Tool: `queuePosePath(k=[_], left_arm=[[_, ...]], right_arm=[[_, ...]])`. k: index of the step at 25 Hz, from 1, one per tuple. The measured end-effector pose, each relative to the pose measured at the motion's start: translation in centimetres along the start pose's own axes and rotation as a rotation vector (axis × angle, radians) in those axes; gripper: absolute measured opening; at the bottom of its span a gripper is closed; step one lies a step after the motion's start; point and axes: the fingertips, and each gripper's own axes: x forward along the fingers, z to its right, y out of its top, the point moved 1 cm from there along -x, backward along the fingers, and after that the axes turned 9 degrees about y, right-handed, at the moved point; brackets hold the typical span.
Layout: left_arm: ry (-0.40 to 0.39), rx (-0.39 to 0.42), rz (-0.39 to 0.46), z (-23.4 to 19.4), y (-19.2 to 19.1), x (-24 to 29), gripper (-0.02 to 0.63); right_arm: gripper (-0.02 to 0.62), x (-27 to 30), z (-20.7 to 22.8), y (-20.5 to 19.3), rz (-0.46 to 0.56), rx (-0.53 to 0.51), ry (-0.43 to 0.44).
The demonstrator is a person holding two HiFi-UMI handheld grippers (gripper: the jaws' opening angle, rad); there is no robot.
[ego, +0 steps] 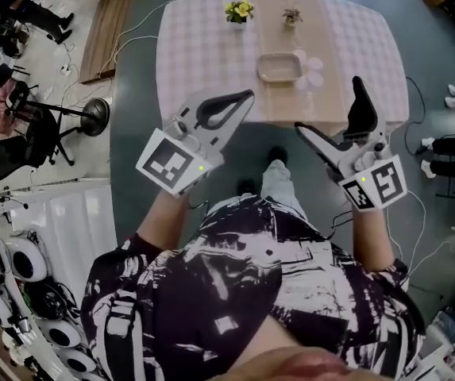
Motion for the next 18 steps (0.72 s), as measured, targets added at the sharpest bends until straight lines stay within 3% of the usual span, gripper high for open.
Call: queuePosePath(k=[12, 18], left_arm=[[0.058, 0.021, -0.046, -2.5, 0.2, 7.3, 0.0], [0.092, 0.007, -0.065, -4.8, -0.5, 15.4, 0.0]], right_arm=[[0.575, 1.2, 7.4, -1.0, 0.013, 0.044, 0.062], [0.575, 2.0, 16.0, -2.8, -0.014, 0.075, 0.091]])
